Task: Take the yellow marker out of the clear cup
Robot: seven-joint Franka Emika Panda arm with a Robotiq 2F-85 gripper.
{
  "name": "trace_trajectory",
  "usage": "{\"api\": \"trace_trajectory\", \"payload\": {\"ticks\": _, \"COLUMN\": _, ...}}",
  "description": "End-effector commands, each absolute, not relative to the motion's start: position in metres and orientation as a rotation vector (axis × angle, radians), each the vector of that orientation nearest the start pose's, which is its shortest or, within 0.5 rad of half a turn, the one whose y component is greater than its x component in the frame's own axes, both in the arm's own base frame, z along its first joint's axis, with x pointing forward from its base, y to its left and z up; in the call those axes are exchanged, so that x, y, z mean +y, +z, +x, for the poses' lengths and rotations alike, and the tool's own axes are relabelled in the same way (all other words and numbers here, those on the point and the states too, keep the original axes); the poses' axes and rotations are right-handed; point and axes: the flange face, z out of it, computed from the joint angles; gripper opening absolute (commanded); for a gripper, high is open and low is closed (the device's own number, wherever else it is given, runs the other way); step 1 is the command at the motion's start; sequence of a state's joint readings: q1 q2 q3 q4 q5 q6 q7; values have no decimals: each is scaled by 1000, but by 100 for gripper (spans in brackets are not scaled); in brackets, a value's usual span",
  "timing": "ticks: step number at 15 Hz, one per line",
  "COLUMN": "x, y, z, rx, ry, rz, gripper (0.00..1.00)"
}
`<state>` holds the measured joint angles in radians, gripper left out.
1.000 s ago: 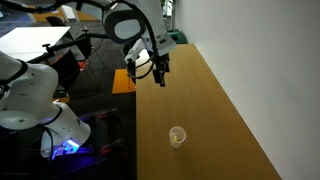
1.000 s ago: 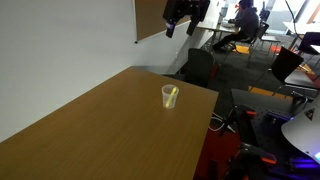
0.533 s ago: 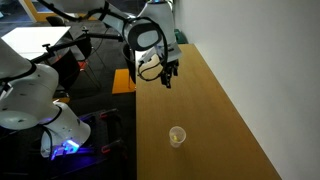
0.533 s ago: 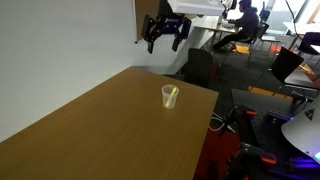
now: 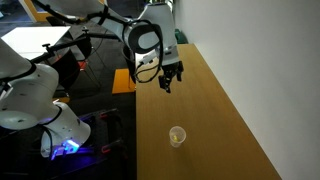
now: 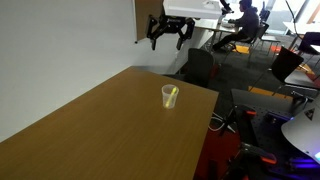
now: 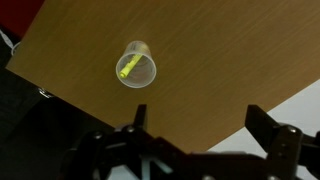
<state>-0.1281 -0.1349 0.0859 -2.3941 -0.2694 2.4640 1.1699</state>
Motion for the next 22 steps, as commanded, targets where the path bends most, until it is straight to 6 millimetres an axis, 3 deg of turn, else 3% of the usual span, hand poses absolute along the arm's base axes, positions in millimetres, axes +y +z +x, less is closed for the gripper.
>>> {"api": "trace_trajectory", "payload": {"ticks": 1, "x": -36, "y": 385, "z": 482, "rx": 1835, "ry": -471, "rz": -2642, "gripper": 100}}
{"api": "trace_trajectory", "payload": {"ticks": 6, "x": -48, "y": 368, "z": 482, "rx": 2211, "ry": -471, "rz": -2391, "gripper": 100}}
{"api": "trace_trajectory", "payload": {"ticks": 16, "x": -89, "y": 320, "z": 514, "rx": 2839, "ry": -343, "rz": -1797, "gripper": 100}}
{"api": "trace_trajectory", "payload": {"ticks": 20, "x": -102, "y": 298, "z": 534, "rx": 2958, "ry": -291, "rz": -1683, "gripper": 100}}
{"api": "trace_trajectory", "payload": {"ticks": 21, "x": -100, "y": 304, "z": 518, "rx": 2892, "ry": -317, "rz": -1751, "gripper": 100}}
{"api": "trace_trajectory", "payload": {"ticks": 22, "x": -102, "y": 299, "z": 520, "rx": 2898, "ry": -311, "rz": -1753, "gripper": 100}}
